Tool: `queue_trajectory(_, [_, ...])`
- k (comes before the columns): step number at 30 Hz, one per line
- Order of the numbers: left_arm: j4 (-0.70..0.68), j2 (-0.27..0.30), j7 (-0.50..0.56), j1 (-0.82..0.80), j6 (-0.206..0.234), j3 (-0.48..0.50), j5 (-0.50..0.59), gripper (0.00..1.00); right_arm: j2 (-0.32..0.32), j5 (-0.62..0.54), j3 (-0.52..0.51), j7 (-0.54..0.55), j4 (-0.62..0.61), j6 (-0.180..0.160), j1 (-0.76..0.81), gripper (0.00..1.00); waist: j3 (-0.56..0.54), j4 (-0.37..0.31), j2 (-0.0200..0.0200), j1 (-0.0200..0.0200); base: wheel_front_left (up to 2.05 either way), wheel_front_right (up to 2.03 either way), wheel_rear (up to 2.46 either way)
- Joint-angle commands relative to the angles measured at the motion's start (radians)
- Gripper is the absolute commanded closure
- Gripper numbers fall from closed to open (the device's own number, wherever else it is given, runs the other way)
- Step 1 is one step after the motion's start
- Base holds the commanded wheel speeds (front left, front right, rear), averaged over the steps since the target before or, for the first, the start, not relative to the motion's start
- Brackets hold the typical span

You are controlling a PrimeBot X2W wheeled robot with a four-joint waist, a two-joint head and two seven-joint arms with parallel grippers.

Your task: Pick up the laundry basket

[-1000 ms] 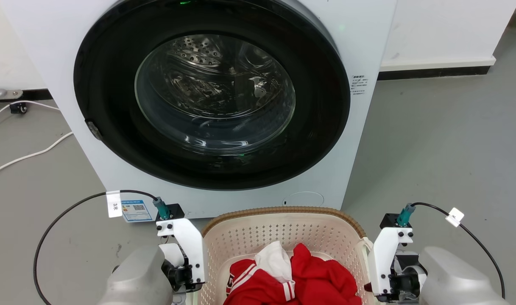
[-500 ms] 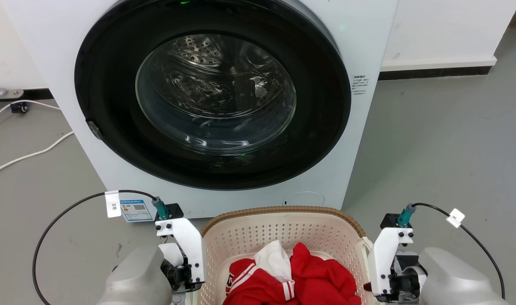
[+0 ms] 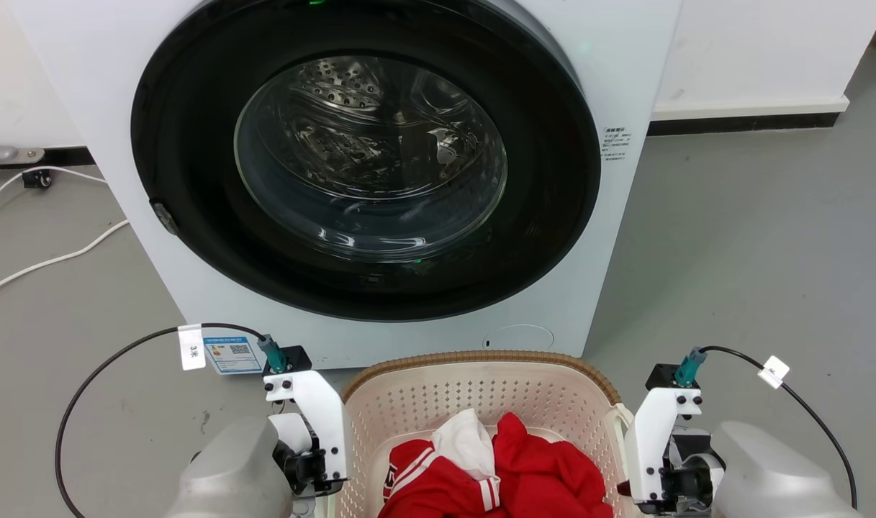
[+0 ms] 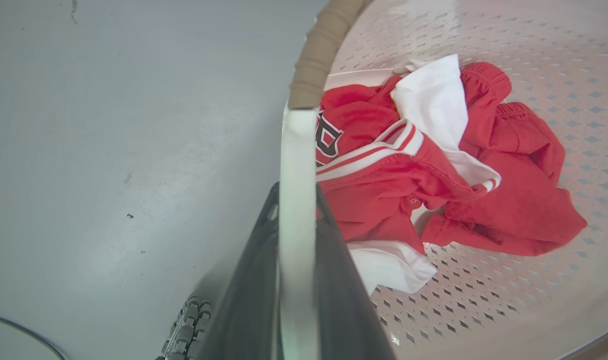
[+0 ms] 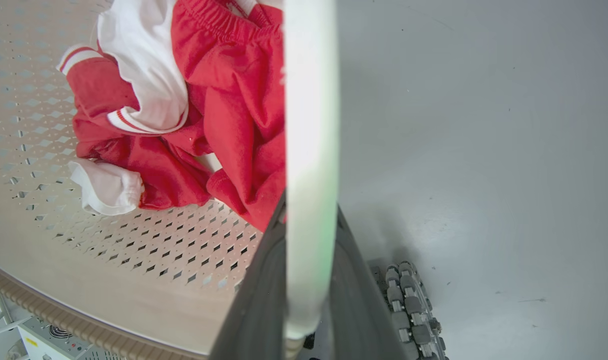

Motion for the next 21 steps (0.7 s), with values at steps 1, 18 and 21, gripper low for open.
queue_trajectory(1, [-0.01,-0.021,-0.004,0.002,-0.009,0.0,-0.014,1.0,0.024,0.008,0.001,-0.007,-0.01,0.014,-0.002,1.0,0.0,0.0,0.0,0.0,0.0,0.0,0.0])
queue_trajectory(18, [-0.01,-0.023,-0.004,0.012,-0.01,-0.006,-0.022,1.0,0.024,0.024,0.017,-0.009,-0.007,0.014,-0.008,1.0,-0.001,0.003,0.0,0.0,0.0,0.0,0.0])
queue_trajectory(21, [-0.01,-0.023,-0.004,0.014,-0.01,-0.008,-0.025,1.0,0.022,0.027,0.02,-0.014,-0.007,0.014,-0.005,1.0,-0.001,0.004,0.0,0.0,0.0,0.0,0.0])
